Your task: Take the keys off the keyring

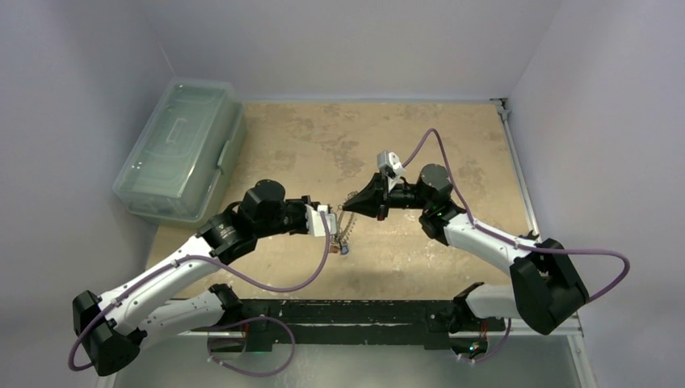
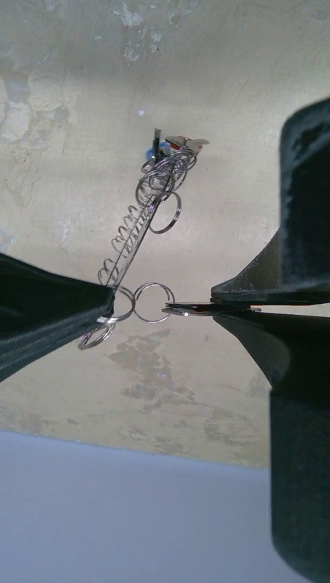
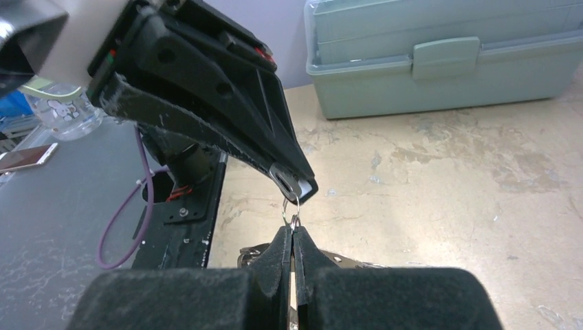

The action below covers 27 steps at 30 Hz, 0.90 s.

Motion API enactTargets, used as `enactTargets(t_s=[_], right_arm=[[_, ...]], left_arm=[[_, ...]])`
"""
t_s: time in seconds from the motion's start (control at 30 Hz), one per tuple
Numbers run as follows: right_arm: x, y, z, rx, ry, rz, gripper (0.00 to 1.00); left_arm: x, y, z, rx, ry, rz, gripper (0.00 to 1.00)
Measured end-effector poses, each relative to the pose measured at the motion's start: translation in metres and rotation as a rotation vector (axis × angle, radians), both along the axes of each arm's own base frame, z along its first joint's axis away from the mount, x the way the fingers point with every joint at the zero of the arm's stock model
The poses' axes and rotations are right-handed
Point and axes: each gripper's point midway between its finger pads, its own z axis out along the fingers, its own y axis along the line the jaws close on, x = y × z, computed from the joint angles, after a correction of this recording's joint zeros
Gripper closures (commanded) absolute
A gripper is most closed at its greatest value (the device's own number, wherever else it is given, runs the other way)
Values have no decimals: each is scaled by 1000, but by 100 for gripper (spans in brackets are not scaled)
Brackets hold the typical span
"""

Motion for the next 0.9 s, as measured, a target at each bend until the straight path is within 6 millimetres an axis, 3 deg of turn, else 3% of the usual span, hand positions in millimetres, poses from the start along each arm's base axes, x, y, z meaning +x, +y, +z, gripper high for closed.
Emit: enactTargets(t_s=[0.23, 0.47, 0.6, 0.9], right_arm=[[3, -1, -1, -4, -33, -7, 100], [4, -2, -9, -31, -57, -6, 100], [2, -2, -12, -43, -59, 5, 85], [3, -1, -16, -101, -71, 27, 63]], left_arm=[[7, -6, 31, -9, -50, -20, 100], [7, -7, 32, 91, -97, -104, 100], [6, -8, 33, 140, -136, -153, 100], [3, -7, 33, 211, -198, -226, 100]])
